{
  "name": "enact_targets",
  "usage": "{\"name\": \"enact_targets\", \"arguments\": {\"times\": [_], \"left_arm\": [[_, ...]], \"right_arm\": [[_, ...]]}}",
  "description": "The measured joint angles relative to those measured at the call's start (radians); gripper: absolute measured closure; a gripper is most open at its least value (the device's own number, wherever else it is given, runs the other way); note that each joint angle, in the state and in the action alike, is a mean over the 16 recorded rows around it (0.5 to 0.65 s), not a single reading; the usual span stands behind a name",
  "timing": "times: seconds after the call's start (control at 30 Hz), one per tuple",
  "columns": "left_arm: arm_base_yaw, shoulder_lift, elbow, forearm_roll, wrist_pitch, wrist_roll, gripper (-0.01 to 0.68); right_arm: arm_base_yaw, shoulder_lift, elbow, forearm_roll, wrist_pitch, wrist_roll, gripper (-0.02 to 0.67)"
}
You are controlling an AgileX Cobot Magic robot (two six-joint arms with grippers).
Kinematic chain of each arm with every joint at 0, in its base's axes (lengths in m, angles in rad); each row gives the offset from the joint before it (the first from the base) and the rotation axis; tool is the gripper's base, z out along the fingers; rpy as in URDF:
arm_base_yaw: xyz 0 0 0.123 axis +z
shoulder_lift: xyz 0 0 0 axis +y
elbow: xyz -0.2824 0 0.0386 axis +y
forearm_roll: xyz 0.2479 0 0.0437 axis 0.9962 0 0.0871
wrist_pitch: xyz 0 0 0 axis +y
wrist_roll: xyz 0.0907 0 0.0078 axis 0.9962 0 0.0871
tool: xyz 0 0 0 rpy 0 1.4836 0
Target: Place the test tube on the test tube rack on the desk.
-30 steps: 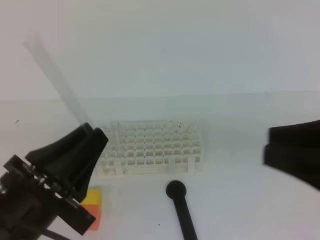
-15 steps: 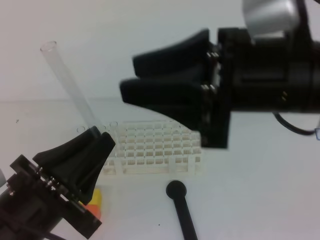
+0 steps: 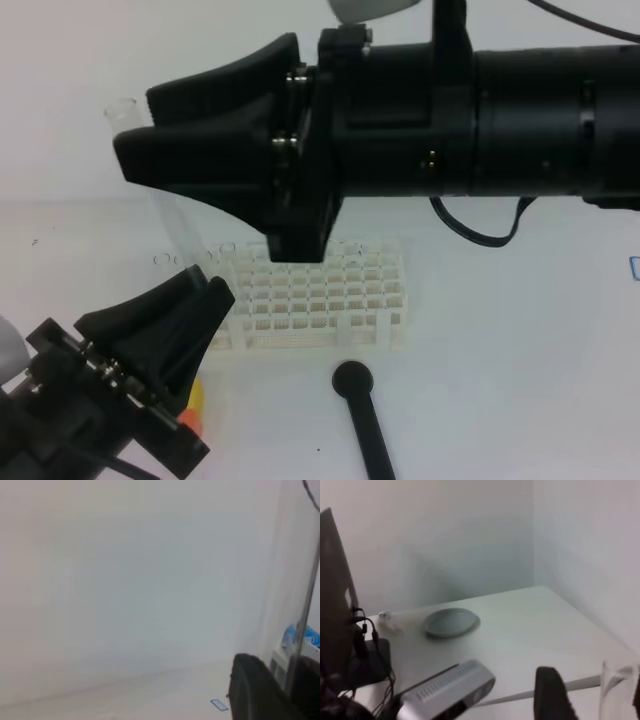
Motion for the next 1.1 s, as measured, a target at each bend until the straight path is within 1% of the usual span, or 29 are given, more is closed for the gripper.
{"name": "enact_targets", "arguments": {"times": [0.23,0.4,0.6,0.73,1.07,1.1], "left_arm": [[0.0,0.0,0.0,0.011,0.024,0.001,0.585],[0.0,0.001,0.0,0.026,0.029,0.001,0.564],[0.0,0.0,0.0,0.044,0.027,0.001,0.578],[0.0,0.0,0.0,0.049,0.027,-0.001,0.578],[0.0,0.0,0.0,0.036,0.025,-0.006,0.592],[0.0,0.0,0.0,0.034,0.026,-0.006,0.585]], "right_arm": [[0.024,0.027,-0.02,0.012,-0.047,-0.01,0.297],[0.03,0.045,-0.026,0.02,-0.068,-0.014,0.297],[0.034,0.062,-0.028,0.029,-0.078,-0.016,0.315],[0.036,0.068,-0.028,0.033,-0.078,-0.017,0.351],[0.039,0.07,-0.028,0.031,-0.071,-0.031,0.482],[0.039,0.07,-0.028,0.031,-0.07,-0.033,0.491]]}}
